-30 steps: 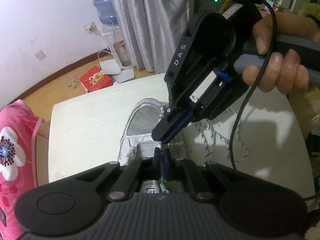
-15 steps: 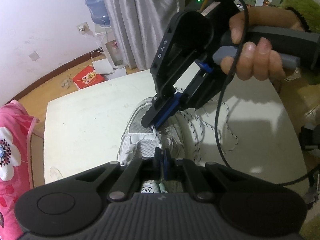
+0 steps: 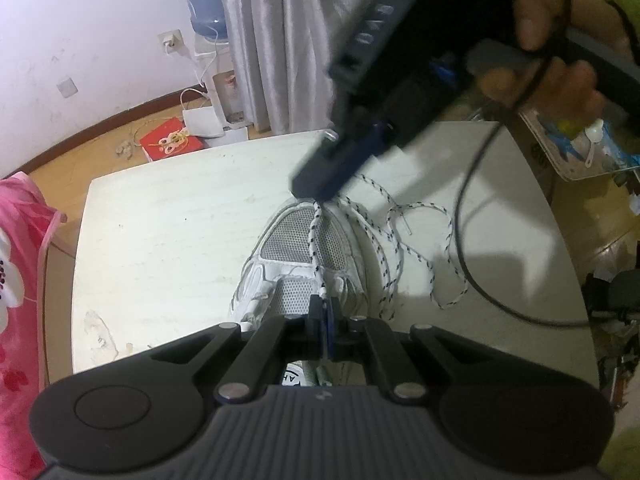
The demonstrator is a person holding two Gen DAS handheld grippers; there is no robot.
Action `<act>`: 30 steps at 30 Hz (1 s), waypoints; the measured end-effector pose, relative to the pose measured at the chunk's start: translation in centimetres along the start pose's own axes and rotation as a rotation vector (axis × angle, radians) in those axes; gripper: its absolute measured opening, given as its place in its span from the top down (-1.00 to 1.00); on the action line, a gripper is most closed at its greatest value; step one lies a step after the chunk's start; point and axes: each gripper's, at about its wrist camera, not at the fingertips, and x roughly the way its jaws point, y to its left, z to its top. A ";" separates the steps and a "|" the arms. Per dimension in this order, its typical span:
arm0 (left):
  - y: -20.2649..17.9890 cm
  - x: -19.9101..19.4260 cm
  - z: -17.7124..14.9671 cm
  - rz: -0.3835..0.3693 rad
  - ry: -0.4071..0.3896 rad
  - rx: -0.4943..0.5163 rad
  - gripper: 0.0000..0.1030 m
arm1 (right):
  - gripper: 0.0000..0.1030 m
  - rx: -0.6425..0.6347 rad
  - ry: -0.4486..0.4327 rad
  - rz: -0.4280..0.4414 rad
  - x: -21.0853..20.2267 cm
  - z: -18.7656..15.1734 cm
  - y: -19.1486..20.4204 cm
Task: Lace up shoes with both hands
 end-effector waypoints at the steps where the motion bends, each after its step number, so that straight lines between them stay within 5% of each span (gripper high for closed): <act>1: 0.1 0.0 0.0 -0.001 -0.002 -0.001 0.97 | 0.72 -0.057 -0.024 -0.036 -0.2 0.4 0.8; 9: 0.5 0.1 -0.2 -0.010 -0.016 -0.007 0.97 | 0.82 -0.397 0.016 -0.310 4.9 2.2 4.3; 12: 0.6 0.0 -0.4 -0.013 -0.017 -0.017 0.97 | 1.00 -0.481 0.038 -0.380 5.8 1.7 4.5; 30: 1.9 -2.0 -1.0 0.002 -0.012 -0.016 0.99 | 1.00 -0.492 0.049 -0.417 6.1 1.0 3.9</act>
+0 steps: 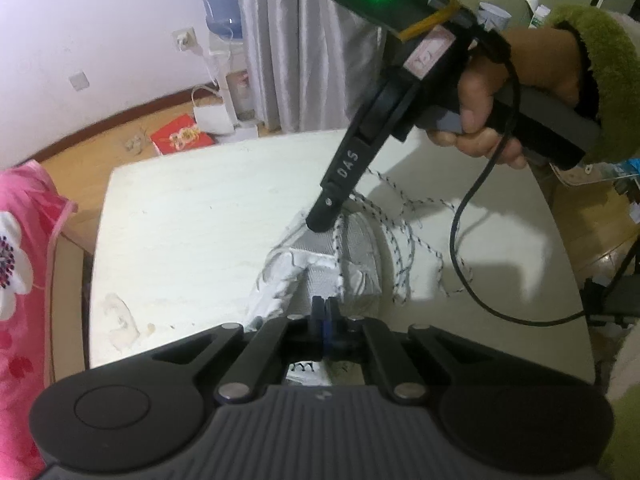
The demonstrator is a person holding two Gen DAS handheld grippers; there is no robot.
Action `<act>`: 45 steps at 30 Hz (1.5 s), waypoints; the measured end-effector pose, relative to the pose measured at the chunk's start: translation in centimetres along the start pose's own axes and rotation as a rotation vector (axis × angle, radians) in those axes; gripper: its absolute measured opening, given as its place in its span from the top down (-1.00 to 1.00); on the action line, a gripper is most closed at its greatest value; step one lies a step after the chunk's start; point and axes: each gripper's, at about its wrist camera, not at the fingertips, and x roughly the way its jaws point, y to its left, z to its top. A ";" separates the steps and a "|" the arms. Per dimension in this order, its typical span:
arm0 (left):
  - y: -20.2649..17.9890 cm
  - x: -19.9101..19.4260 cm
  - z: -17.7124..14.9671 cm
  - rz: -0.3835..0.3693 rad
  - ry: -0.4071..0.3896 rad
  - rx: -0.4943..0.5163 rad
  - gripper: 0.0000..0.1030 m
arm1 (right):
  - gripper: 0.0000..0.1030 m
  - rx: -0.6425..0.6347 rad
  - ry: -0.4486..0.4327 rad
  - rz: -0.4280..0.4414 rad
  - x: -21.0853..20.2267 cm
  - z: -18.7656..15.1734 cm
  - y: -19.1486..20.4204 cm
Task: Lace up shoes with both hands
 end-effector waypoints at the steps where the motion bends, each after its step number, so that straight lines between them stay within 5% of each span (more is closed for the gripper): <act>1: -0.1 0.0 0.0 -0.010 -0.002 0.019 0.99 | 1.00 0.001 -0.002 -0.001 0.0 0.0 0.0; 12: -2.7 2.3 0.2 0.037 0.013 0.149 0.89 | 1.00 0.026 -0.008 0.002 0.0 0.0 -0.1; 30: -0.6 3.7 0.9 0.006 0.061 0.030 0.92 | 1.00 0.031 -0.027 0.003 0.0 -0.3 -0.1; 45: -0.2 4.6 0.7 -0.012 0.073 0.040 1.00 | 1.00 0.028 -0.035 0.000 0.1 -0.3 -0.1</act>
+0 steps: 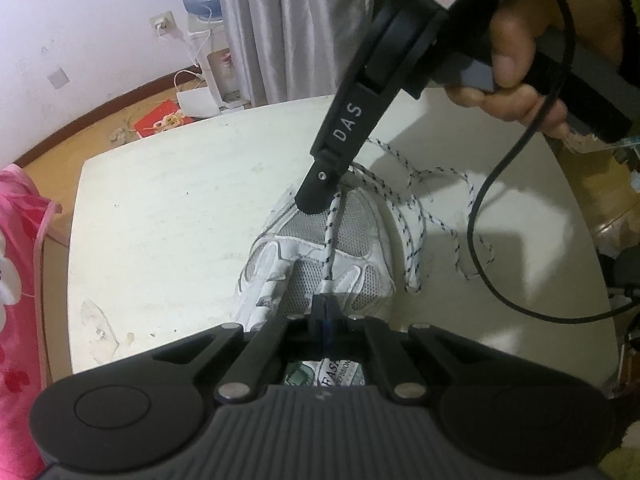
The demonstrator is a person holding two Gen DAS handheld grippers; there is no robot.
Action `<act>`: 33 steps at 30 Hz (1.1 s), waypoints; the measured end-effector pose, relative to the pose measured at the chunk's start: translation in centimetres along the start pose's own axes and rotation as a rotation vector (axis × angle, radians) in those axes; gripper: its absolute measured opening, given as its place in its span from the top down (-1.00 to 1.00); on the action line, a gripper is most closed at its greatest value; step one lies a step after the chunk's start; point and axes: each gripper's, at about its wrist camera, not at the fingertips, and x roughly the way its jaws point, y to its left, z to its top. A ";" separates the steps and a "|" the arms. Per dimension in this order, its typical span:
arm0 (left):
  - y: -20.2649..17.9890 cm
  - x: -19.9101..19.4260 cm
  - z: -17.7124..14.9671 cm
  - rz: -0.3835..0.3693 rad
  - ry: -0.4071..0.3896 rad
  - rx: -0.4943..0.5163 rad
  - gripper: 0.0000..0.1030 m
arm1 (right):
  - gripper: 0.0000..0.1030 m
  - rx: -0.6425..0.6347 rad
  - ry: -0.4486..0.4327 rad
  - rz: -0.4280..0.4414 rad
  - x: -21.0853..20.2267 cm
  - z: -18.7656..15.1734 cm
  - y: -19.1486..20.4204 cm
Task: Lace up shoes with both hands
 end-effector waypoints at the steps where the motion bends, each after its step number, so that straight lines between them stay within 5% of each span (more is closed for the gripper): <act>1: 0.1 -0.2 0.0 -0.005 -0.005 -0.005 1.00 | 1.00 -0.002 0.000 -0.001 0.0 0.0 0.0; 15: 0.1 -1.8 -0.3 -0.019 -0.024 -0.014 0.98 | 1.00 -0.010 0.004 -0.017 0.1 0.1 0.3; 24: -0.9 -2.7 -0.2 -0.009 -0.085 0.012 0.46 | 0.93 0.036 -0.054 0.036 -1.4 -0.9 -0.2; 26: -1.1 -2.8 -0.5 -0.002 -0.086 0.015 0.25 | 0.91 0.092 -0.073 0.059 -2.2 -1.6 -0.5; 33: -1.1 -1.5 -0.6 0.012 -0.052 -0.006 0.28 | 0.91 0.547 -0.089 0.295 -2.7 -5.8 -3.1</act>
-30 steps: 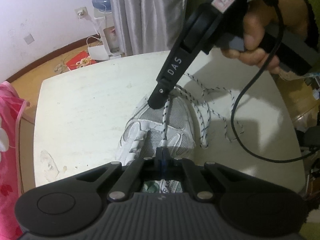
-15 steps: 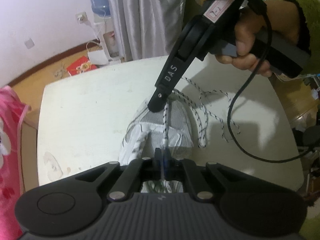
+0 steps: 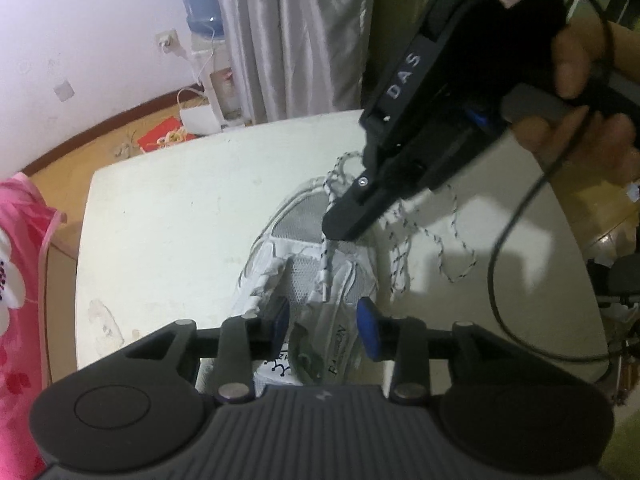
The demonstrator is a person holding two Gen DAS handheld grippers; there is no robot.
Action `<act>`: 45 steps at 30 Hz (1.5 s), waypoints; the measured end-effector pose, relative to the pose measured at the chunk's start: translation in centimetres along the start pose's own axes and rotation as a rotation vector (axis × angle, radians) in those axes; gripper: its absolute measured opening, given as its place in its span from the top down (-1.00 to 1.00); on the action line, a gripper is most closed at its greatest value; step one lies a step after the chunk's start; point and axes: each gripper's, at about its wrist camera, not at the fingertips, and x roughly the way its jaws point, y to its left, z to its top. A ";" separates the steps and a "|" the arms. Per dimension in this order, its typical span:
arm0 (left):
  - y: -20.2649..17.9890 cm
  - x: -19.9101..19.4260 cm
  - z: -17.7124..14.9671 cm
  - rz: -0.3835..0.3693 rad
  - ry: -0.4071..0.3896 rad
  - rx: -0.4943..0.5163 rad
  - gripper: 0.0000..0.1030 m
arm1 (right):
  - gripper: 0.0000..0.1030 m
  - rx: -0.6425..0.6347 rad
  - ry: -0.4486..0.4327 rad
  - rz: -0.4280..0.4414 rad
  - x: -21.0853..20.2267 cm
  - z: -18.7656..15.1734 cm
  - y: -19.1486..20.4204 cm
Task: Lace up shoes with both hands
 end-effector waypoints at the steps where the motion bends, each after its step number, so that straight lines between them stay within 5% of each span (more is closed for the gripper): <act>1: 0.1 0.1 0.0 0.000 0.003 -0.006 0.30 | 0.90 0.072 -0.006 0.025 0.1 -0.3 -0.7; 10: 0.6 0.1 -0.6 -0.008 -0.005 -0.012 0.55 | 0.79 0.282 -0.046 0.045 1.7 -1.7 -2.3; 31: -1.0 -0.4 -1.6 -0.001 -0.098 0.096 0.76 | 0.94 0.126 -0.068 -0.064 2.1 -1.3 -0.4; 45: -1.1 -0.6 -1.4 0.003 -0.105 0.101 0.77 | 0.95 0.092 -0.035 -0.042 1.9 -1.5 0.0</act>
